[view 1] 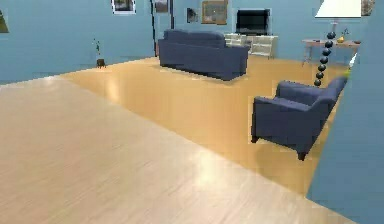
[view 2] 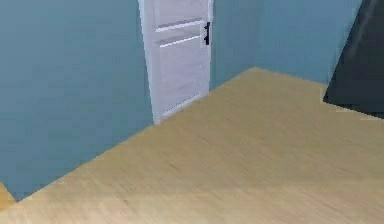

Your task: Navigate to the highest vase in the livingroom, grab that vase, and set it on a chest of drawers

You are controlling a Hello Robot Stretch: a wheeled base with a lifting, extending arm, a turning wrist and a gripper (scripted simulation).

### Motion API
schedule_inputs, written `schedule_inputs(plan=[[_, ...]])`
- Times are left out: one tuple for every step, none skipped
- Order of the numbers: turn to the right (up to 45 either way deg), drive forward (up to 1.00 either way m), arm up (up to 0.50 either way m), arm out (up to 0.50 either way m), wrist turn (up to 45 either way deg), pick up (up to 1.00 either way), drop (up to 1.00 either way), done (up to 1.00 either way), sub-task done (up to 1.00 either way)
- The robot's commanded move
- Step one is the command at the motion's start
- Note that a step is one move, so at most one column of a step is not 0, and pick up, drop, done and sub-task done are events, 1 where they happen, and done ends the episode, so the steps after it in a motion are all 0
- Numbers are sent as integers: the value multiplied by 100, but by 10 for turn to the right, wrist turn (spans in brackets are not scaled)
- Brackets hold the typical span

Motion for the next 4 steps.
schedule_inputs(plan=[[0,100,0,0,0,0,0,0,0],[30,0,0,0,0,0,0,0,0],[0,100,0,0,0,0,0,0,0],[0,20,0,0,0,0,0,0,0]])
